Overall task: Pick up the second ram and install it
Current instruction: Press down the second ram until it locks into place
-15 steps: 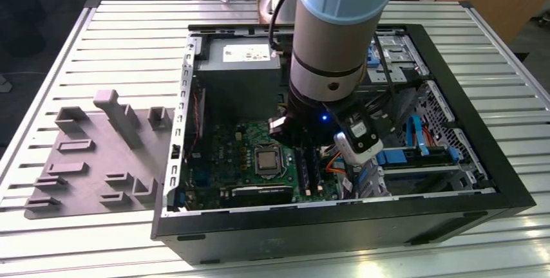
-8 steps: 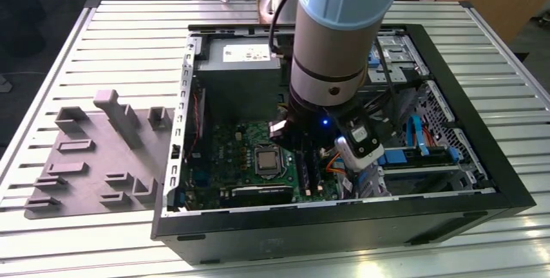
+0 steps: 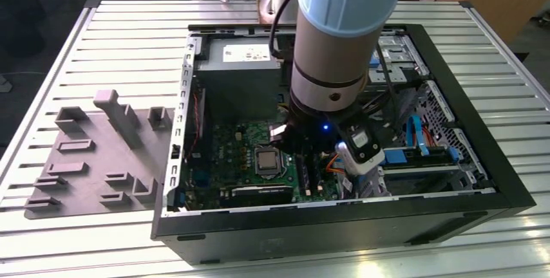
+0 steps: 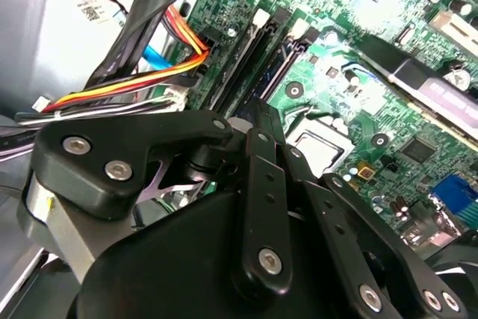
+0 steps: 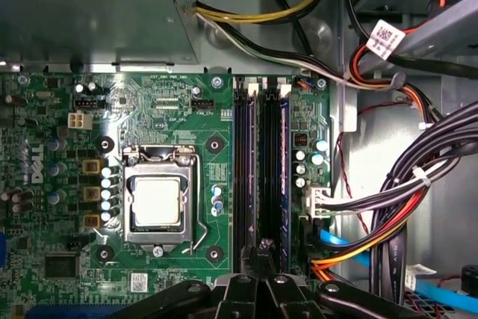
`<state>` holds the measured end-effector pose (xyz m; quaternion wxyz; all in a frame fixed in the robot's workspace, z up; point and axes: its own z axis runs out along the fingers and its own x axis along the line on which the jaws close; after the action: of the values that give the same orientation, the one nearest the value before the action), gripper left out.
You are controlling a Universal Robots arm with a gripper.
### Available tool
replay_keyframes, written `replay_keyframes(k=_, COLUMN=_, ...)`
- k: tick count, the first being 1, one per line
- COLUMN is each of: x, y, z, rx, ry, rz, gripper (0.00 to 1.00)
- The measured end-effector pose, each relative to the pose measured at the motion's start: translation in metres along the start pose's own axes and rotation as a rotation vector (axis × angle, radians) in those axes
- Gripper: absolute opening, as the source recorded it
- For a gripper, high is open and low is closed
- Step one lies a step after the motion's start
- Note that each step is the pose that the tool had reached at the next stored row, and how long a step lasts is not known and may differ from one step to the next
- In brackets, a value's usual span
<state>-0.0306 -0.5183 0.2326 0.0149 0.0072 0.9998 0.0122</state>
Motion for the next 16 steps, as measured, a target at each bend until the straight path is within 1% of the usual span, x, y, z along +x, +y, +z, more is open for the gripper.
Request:
replay_keyframes(k=5, x=0.0000, y=-0.0024, z=0.0011, rx=0.0001, ry=0.0000, rz=0.001, gripper=0.11)
replay_keyframes(k=11, x=0.0000, y=-0.0027, z=0.0015, rx=-0.0001, ry=0.0000, rz=0.001, gripper=0.11)
replay_keyframes(k=16, x=0.0001, y=-0.0028, z=0.0043, rx=-0.0001, ry=0.0000, rz=0.001, gripper=0.11)
